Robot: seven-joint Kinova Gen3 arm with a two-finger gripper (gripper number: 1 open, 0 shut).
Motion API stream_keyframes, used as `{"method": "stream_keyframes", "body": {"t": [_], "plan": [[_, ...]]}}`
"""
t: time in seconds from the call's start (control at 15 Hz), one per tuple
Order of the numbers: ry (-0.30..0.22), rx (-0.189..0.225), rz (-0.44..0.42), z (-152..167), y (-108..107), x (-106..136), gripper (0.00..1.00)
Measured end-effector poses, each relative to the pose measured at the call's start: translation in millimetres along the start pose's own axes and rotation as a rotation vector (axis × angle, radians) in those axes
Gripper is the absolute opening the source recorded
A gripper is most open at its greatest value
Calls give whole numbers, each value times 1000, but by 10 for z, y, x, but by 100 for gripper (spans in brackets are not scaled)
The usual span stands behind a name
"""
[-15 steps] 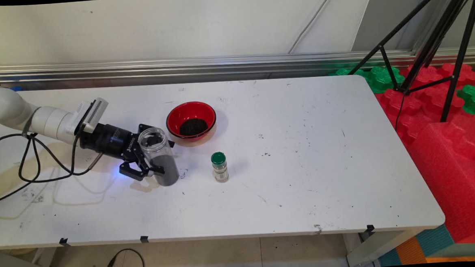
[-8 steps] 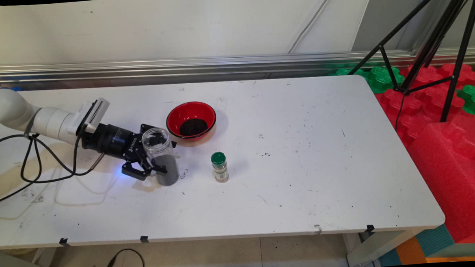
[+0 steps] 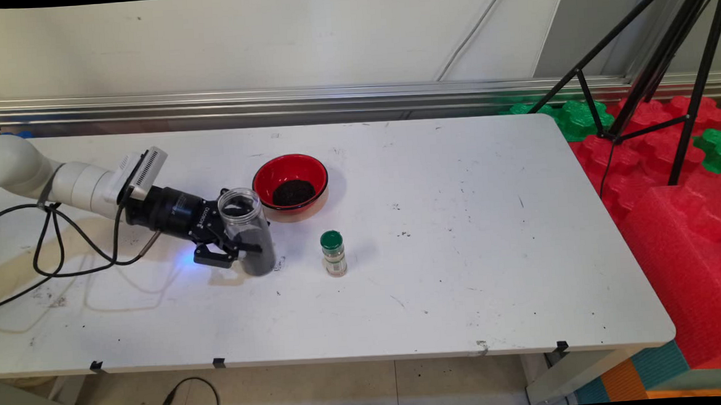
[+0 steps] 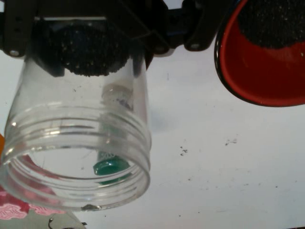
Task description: Pour the black seasoning powder in the red bowl
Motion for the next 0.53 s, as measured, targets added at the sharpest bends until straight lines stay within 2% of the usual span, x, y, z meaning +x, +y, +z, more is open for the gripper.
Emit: {"method": "stream_keyframes", "body": {"t": [0.53], "plan": [[21, 21, -7, -23, -43, 94, 0]]}}
